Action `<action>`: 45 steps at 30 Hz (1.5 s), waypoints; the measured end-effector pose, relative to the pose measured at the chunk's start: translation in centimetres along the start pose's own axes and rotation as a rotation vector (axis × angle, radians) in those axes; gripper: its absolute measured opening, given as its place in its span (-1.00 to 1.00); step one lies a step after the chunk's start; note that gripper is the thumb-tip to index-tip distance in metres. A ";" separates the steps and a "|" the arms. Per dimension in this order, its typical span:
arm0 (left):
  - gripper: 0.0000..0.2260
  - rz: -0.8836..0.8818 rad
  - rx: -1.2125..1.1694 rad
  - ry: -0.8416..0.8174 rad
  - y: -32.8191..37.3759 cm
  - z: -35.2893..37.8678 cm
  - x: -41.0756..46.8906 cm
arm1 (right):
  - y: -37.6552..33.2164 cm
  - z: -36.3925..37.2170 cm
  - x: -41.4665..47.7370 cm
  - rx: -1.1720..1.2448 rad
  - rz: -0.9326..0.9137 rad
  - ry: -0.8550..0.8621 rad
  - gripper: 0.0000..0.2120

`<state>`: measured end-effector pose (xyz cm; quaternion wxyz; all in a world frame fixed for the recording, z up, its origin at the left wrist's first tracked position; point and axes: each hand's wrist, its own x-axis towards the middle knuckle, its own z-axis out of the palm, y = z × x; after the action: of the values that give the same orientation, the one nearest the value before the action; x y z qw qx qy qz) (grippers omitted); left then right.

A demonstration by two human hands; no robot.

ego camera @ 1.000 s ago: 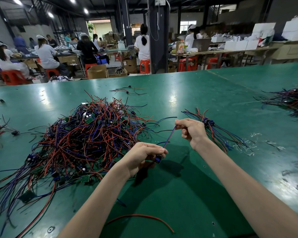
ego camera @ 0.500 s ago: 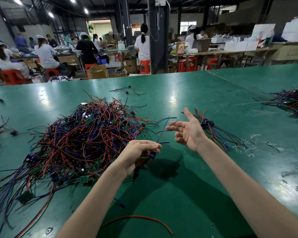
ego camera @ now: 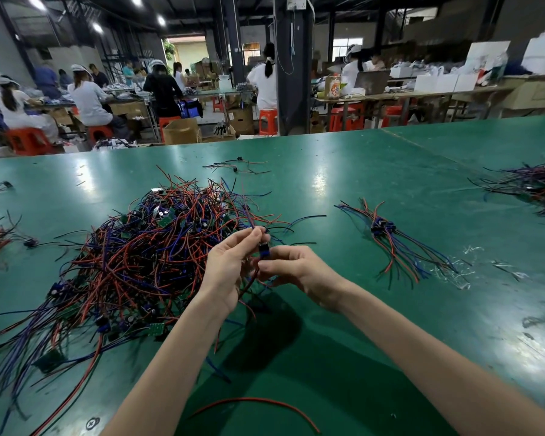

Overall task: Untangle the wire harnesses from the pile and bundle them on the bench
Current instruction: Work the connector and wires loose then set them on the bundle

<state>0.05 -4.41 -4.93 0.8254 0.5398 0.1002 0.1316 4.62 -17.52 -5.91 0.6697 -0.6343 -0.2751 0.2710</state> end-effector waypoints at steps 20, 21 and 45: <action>-0.77 0.022 0.206 -0.031 -1.1 0.0 0.2 | 0.1 -0.9 0.2 -0.066 0.021 0.266 -0.87; -0.79 0.017 0.213 -0.030 -1.2 0.1 0.2 | 0.2 -0.9 0.3 -0.077 0.014 0.266 -0.84; -0.65 0.147 0.381 -0.051 -1.4 -0.1 0.2 | 0.6 -1.5 0.6 -0.220 -0.019 0.227 -0.82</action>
<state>0.33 -4.81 -6.21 0.6989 0.6950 0.0628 0.1565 6.16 -18.10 -6.58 0.6254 -0.7279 -0.2316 0.1594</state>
